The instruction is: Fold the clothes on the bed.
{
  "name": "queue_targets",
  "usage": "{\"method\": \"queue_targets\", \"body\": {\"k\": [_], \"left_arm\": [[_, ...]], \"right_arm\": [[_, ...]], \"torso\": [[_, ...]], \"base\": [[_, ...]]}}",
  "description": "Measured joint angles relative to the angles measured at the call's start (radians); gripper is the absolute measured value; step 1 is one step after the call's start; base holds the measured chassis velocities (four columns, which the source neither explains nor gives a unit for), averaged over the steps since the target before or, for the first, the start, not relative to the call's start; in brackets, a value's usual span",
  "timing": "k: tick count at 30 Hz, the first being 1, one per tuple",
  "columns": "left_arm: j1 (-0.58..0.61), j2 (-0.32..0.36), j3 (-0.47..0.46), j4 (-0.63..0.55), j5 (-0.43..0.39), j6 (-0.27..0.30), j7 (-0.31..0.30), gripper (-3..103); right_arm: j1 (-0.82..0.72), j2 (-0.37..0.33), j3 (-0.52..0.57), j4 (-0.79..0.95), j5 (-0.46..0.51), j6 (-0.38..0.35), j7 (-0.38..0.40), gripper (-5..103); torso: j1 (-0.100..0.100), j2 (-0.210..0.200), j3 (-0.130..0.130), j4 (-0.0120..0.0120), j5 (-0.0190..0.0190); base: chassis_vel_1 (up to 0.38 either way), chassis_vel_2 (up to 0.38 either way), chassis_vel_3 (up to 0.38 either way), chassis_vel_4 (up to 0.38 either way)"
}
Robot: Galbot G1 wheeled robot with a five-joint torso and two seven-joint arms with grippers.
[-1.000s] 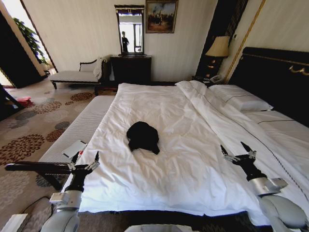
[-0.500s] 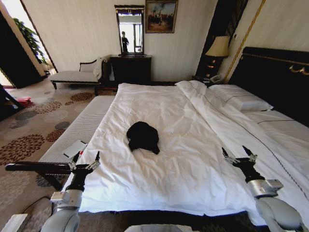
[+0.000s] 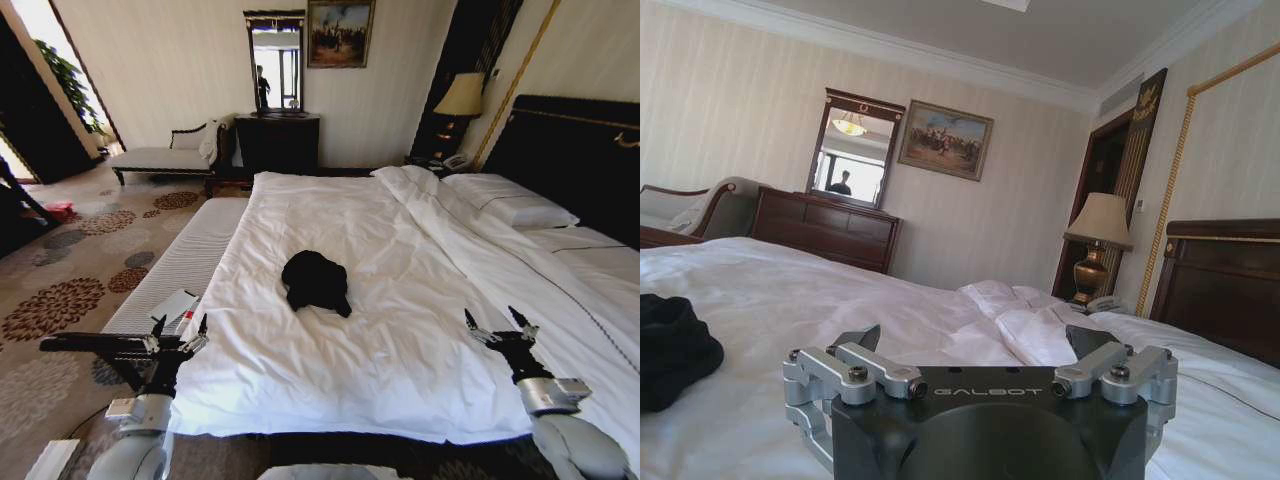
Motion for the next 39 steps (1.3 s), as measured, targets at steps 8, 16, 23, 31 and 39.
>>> {"method": "queue_targets", "body": {"k": [8, 16, 23, 31, 39], "left_arm": [[-0.002, 0.001, 0.001, -0.004, 0.002, -0.001, 0.000, 100], [-0.004, 0.001, 0.002, -0.003, 0.004, -0.001, 0.000, 100], [-0.005, 0.000, 0.004, -0.003, 0.005, 0.000, 0.000, 100], [-0.014, 0.004, 0.008, -0.003, 0.006, 0.004, -0.001, 100], [-0.017, 0.005, 0.011, 0.000, 0.007, 0.005, -0.003, 100]], "right_arm": [[-0.005, 0.011, 0.003, -0.005, 0.000, 0.009, -0.001, 100], [0.002, 0.014, 0.004, -0.014, 0.001, 0.015, 0.001, 100], [0.002, 0.013, 0.005, -0.019, -0.003, 0.015, -0.001, 100], [0.004, 0.015, 0.003, -0.018, -0.006, 0.015, 0.001, 100], [0.008, 0.015, 0.003, -0.014, -0.010, 0.016, 0.024, 100]], "torso": [[0.000, 0.000, 0.000, 0.0000, -0.0004], [0.001, 0.000, 0.000, 0.0001, 0.0007], [0.000, 0.000, 0.000, 0.0002, 0.0001], [0.000, 0.000, 0.000, 0.0001, 0.0005], [0.001, 0.000, 0.001, 0.0003, 0.0003]], "base": [[0.078, 0.195, -0.058, -0.192], [-0.090, 0.094, 0.095, -0.074], [-0.014, 0.005, 0.019, -0.003], [-0.028, 0.023, 0.036, -0.022], [-0.128, 0.116, 0.126, -0.126]]}}
